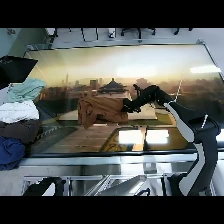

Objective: Fold the shirts.

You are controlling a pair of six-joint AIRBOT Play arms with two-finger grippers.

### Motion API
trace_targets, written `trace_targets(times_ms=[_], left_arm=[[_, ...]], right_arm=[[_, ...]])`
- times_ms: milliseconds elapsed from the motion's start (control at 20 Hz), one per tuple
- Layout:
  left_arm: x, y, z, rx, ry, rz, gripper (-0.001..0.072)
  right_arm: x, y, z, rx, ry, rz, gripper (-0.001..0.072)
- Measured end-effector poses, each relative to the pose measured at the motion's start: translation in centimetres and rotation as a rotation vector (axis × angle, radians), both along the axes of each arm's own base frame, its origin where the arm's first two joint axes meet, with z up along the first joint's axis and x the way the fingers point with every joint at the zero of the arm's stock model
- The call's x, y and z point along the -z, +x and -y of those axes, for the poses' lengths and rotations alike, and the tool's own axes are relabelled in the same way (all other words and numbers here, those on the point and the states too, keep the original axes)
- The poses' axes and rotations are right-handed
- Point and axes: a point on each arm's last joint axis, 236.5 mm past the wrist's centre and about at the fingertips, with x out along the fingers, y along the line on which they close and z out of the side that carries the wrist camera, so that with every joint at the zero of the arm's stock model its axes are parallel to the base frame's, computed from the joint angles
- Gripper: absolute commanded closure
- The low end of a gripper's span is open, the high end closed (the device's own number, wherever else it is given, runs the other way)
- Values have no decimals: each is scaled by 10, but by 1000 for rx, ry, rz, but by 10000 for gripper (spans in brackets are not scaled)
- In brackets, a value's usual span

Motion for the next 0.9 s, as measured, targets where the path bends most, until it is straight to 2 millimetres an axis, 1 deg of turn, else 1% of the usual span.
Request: trace_targets(times_ms=[50,100,150,200,250,300,350,400,450,500,550,600,650,750,800,850,900], left_arm=[[1,0,0,2,1,-3,691],[1,-1,1,4,2,-6,691],[1,-1,1,4,2,-6,691],[2,-1,1,5,3,-7,691],[2,-1,1,5,3,-7,691],[2,-1,1,5,3,-7,691],[2,-1,1,5,3,-7,691],[2,-1,1,5,3,-8,691],[2,-1,1,5,3,-8,691],[2,-1,1,5,3,-8,691],[2,-1,1,5,3,-8,691],[2,-1,1,5,3,-8,691],[2,-1,1,4,2,-7,691],[1,0,0,2,1,-5,691],[1,0,0,2,1,-5,691],[1,0,0,2,0,-4,691],[1,0,0,2,0,-4,691]], right_arm=[[-12,8,5,17,2,35,691],[-32,22,16,48,6,89,691],[-51,33,34,80,1,136,691],[-67,44,60,118,-19,179,691],[-83,55,94,178,-47,214,691],[-100,65,137,257,-83,248,691],[-114,68,184,337,-122,266,691],[-121,64,228,407,-157,263,691],[-126,55,270,480,-188,251,691],[-129,42,315,565,-221,238,691],[-129,24,352,637,-249,217,691],[-125,1,386,712,-275,184,691],[-118,-25,416,789,-297,148,691],[-100,-76,454,923,-319,71,691],[-88,-99,465,976,-321,31,690],[-74,-122,471,1014,-321,-10,691],[-61,-140,472,1038,-317,-46,691]])
